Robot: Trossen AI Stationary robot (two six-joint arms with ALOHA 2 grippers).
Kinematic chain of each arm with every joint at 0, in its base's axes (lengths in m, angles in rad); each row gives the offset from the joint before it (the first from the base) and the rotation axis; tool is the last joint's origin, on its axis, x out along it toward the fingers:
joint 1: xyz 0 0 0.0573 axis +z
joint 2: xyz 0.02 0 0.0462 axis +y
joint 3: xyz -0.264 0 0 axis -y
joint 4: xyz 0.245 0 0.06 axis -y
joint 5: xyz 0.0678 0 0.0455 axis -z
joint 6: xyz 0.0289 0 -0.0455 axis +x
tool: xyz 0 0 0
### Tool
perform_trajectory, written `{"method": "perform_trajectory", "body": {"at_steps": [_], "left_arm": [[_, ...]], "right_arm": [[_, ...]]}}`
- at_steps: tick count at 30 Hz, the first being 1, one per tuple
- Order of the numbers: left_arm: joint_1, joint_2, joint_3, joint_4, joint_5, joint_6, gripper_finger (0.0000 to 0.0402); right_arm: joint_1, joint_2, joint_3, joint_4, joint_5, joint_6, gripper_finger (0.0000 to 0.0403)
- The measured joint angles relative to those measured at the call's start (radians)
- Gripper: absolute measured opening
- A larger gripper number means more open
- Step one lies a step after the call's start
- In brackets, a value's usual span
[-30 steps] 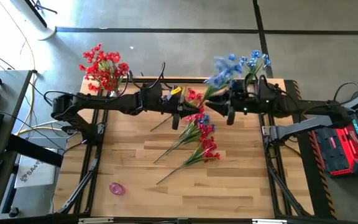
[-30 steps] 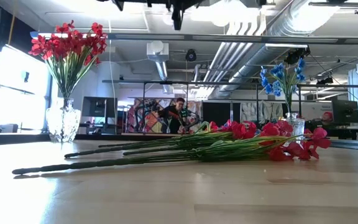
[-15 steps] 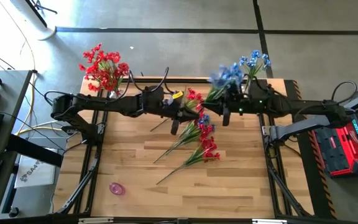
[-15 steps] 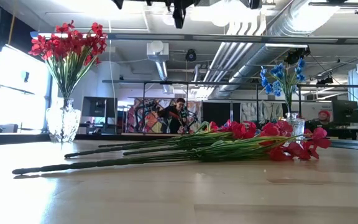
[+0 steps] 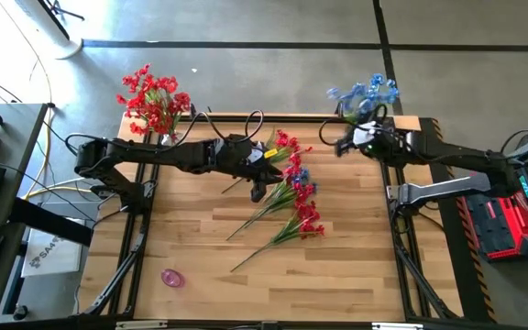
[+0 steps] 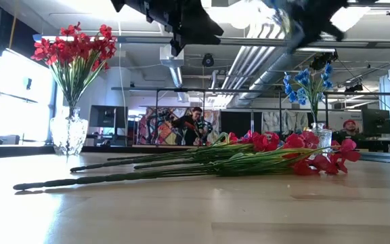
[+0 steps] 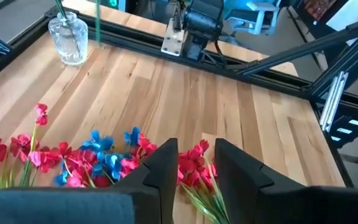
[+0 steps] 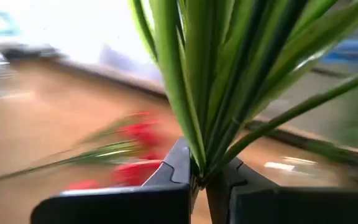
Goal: Sort flowers into vase by color
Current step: Put the bottom flower into the right transparent vase
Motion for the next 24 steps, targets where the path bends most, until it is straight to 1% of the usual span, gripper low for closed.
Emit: {"method": "perform_trajectory", "body": {"at_steps": [3,4,6,11,14,20,22,24], "left_arm": [[0.0,0.0,0.0,-0.002,0.0,0.0,0.0096],[0.0,0.0,0.0,-0.002,0.0,0.0,0.0096],[0.0,0.0,0.0,-0.001,-0.001,0.0,0.0096],[0.0,0.0,0.0,-0.002,-0.006,0.001,0.0097],[0.0,0.0,0.0,-0.006,-0.007,0.014,0.0097],[0.0,0.0,0.0,-0.071,-0.017,0.024,0.0097],[0.0,0.0,0.0,-0.09,-0.042,0.024,0.0097],[0.0,0.0,0.0,-0.11,-0.067,0.025,0.0097]], "right_arm": [[-0.058,0.0,-0.005,-0.123,0.161,0.122,0.0002],[-0.074,-0.003,-0.015,-0.138,0.206,0.16,0.0002],[-0.109,-0.009,-0.048,-0.124,0.256,0.186,0.0002],[-0.186,-0.019,-0.166,0.083,0.269,0.095,0.0001],[-0.233,-0.018,-0.227,0.161,0.27,0.057,0.0001],[-0.318,-0.018,-0.275,0.182,0.266,0.063,0.0],[-0.33,-0.018,-0.278,0.201,0.264,0.048,0.0],[-0.334,-0.019,-0.278,0.239,0.238,0.025,0.0]]}}
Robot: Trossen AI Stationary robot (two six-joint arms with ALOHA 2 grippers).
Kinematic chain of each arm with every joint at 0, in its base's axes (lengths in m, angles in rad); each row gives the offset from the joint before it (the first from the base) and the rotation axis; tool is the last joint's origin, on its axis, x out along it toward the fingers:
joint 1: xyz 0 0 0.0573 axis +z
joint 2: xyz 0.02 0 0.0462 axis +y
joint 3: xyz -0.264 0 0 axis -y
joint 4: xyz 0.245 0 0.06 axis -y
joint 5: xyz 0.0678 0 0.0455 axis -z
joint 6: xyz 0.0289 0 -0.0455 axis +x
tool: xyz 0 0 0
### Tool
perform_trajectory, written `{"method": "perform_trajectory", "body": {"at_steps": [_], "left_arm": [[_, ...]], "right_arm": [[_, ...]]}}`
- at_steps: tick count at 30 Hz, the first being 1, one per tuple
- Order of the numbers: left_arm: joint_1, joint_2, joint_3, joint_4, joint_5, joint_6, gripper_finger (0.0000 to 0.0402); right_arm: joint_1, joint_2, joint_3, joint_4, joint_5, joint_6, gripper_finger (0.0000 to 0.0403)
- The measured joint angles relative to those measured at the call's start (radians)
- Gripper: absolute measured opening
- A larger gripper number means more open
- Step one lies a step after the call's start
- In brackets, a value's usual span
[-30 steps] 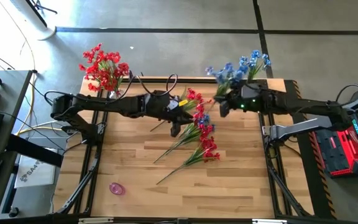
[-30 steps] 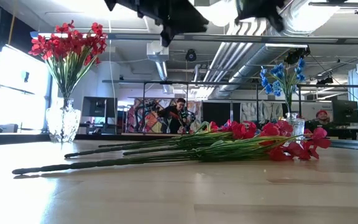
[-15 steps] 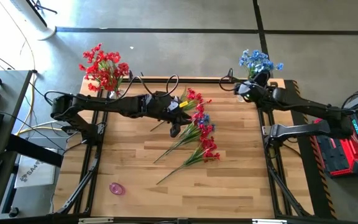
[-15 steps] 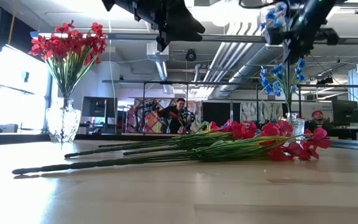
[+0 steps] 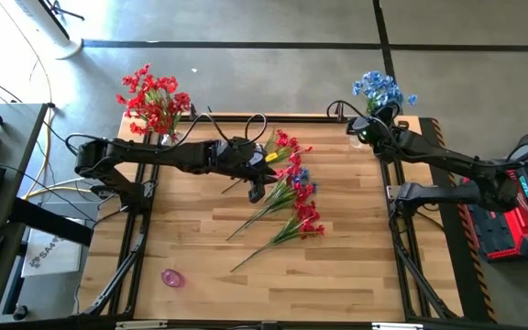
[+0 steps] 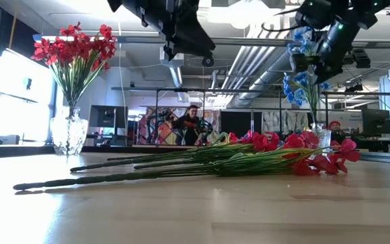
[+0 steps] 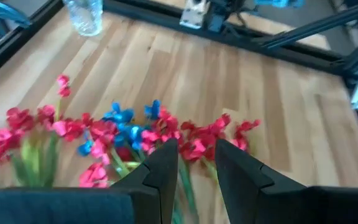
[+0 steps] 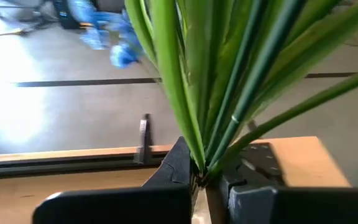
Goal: Sort flowers into vase by color
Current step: Put the bottom flower into the right transparent vase
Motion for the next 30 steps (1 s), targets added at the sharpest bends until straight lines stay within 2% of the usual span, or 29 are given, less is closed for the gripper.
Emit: {"method": "perform_trajectory", "body": {"at_steps": [4,11,15,20,25,30], "left_arm": [[0.002,0.0,0.0,-0.009,-0.004,0.003,0.0097],[0.003,0.0,0.0,-0.02,-0.008,0.042,0.0097],[0.02,0.0,0.0,-0.019,-0.01,0.044,0.0097],[0.036,0.0,0.0,-0.019,-0.074,0.035,0.0097],[0.042,0.0,0.0,-0.019,-0.075,0.018,0.0097],[0.042,0.0,0.0,-0.02,-0.075,0.017,0.0099]], "right_arm": [[0.005,-0.006,0.018,0.032,-0.052,-0.012,0.0],[-0.036,-0.004,0.027,0.026,0.006,-0.041,0.0],[-0.086,0.004,0.0,0.038,-0.023,-0.04,0.0],[-0.117,0.005,-0.052,0.096,-0.104,-0.038,0.0007],[-0.119,0.005,-0.062,0.103,-0.136,-0.017,0.0035],[-0.12,0.005,-0.062,0.102,-0.165,-0.038,0.0095]]}}
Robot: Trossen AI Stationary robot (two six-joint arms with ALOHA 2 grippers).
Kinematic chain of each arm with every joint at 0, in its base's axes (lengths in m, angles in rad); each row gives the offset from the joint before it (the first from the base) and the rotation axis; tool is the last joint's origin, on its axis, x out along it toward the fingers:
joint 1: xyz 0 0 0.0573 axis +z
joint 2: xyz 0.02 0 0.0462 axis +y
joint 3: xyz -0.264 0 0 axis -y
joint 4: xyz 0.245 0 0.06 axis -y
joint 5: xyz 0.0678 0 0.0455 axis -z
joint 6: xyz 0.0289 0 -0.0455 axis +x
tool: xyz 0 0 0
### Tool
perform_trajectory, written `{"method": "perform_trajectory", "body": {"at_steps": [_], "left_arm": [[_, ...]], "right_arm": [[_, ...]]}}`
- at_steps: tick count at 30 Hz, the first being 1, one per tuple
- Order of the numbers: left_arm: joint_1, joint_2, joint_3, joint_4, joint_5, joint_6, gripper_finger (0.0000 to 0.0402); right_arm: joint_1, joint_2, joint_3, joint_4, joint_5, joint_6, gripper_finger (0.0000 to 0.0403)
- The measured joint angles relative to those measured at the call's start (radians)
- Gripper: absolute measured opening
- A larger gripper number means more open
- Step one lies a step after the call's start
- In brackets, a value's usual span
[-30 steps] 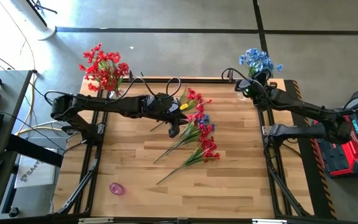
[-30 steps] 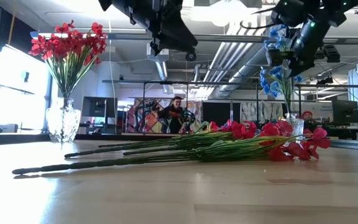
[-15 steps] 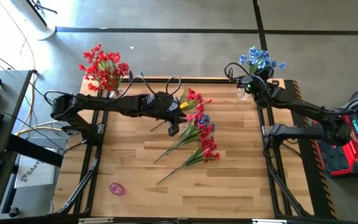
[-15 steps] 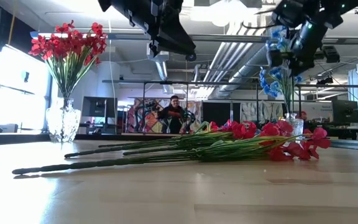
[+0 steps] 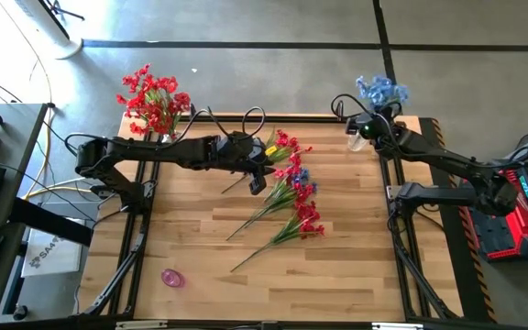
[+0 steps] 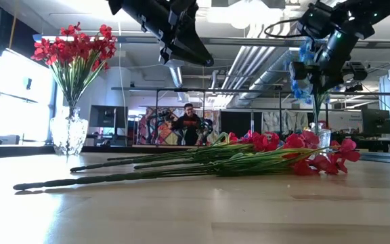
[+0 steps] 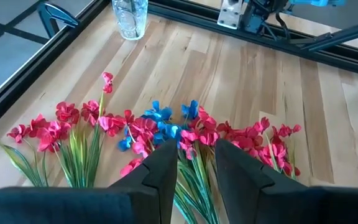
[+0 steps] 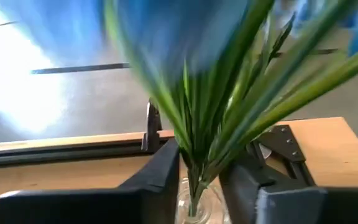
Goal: Sort flowers into vase by color
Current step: Put the bottom flower into the right transparent vase, then put the blue flower into the right transparent vase
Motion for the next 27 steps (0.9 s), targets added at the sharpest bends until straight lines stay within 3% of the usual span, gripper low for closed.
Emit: {"method": "perform_trajectory", "body": {"at_steps": [6,11,16,20,23,27], "left_arm": [[0.0,0.0,0.0,-0.023,0.0,-0.026,0.0106],[0.0,0.0,0.0,-0.115,0.0,-0.025,0.0107],[-0.003,-0.001,-0.048,-0.131,-0.021,-0.016,0.0107],[-0.01,0.001,-0.114,-0.087,0.055,-0.092,0.0107],[-0.038,-0.001,-0.157,-0.047,0.068,-0.127,0.0107],[-0.094,0.0,-0.205,0.019,0.001,-0.132,0.0106]], "right_arm": [[0.003,-0.004,0.039,-0.013,-0.053,0.004,0.0178],[0.027,-0.005,0.151,-0.073,-0.073,-0.007,0.0219],[0.073,-0.005,0.302,-0.152,-0.099,-0.056,0.0229],[0.11,-0.005,0.422,-0.221,-0.162,-0.079,0.0227],[0.14,-0.006,0.487,-0.242,-0.26,-0.079,0.0227],[0.182,-0.006,0.52,-0.241,-0.437,-0.064,0.0227]]}}
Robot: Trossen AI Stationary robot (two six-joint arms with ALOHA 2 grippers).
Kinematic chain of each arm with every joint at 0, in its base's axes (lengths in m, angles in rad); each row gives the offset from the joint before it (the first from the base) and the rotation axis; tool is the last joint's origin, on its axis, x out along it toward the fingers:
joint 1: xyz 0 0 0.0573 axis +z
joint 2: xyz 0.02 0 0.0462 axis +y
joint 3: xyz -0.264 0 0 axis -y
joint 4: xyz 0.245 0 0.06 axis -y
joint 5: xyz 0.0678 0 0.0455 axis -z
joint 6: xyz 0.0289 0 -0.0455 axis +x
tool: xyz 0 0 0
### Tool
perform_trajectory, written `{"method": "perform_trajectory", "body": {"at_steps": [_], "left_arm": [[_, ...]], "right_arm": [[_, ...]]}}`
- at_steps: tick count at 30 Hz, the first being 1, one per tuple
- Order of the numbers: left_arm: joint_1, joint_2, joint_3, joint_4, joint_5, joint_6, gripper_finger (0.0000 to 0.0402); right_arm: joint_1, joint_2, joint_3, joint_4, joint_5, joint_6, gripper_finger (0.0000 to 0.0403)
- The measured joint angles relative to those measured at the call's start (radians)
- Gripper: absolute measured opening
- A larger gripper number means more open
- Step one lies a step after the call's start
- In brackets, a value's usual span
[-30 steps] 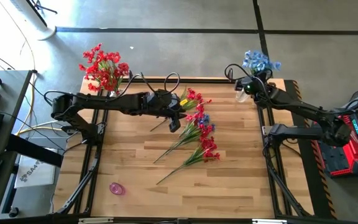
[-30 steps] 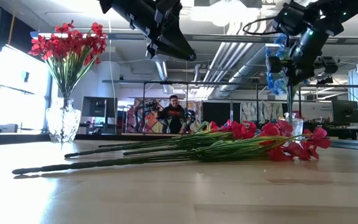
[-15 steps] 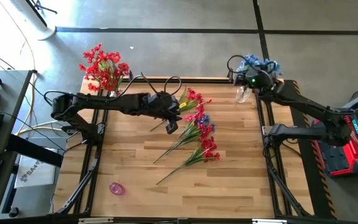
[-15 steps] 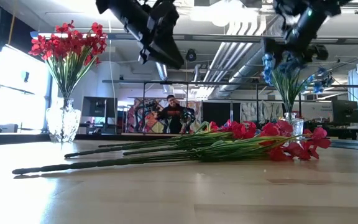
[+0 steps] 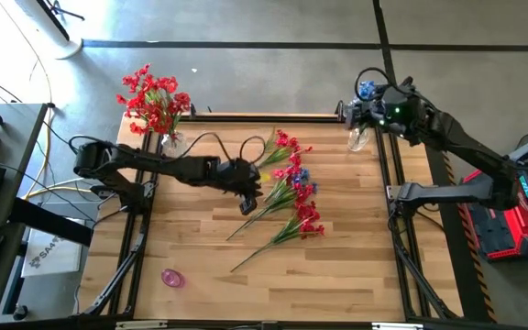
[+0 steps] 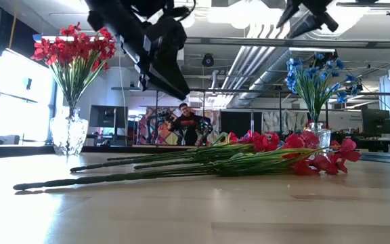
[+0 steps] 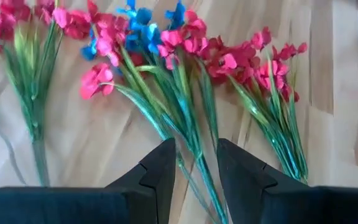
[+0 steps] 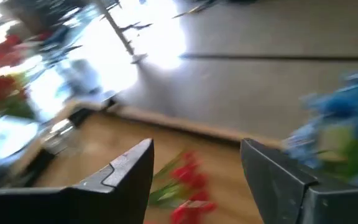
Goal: Sort flowers into vase by color
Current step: Put the blue flower into the right transparent vase
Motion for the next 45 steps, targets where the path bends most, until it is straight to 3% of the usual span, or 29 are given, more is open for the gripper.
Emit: {"method": "perform_trajectory", "body": {"at_steps": [4,7,21,26,31,45], "left_arm": [[-0.038,0.004,-0.034,0.024,-0.01,-0.053,0.0106],[-0.059,0.024,-0.045,0.046,-0.017,-0.091,0.0106],[-0.145,0.27,-0.046,0.114,-0.016,-0.247,0.0105],[-0.151,0.291,-0.044,0.12,-0.021,-0.301,0.0068],[-0.173,0.254,-0.048,0.107,-0.017,-0.308,0.0007],[-0.2,-0.001,-0.046,0.11,-0.119,-0.391,0.0012]], "right_arm": [[0.058,0.002,-0.022,-0.003,-0.154,0.032,0.0227],[0.123,0.006,-0.065,-0.003,-0.201,0.074,0.0227],[0.385,0.018,-0.193,0.036,-0.128,0.23,0.0227],[0.439,0.018,-0.193,0.036,-0.105,0.252,0.0227],[0.486,0.018,-0.193,0.033,-0.093,0.275,0.0227],[0.615,0.018,-0.193,0.021,0.042,0.315,0.0227]]}}
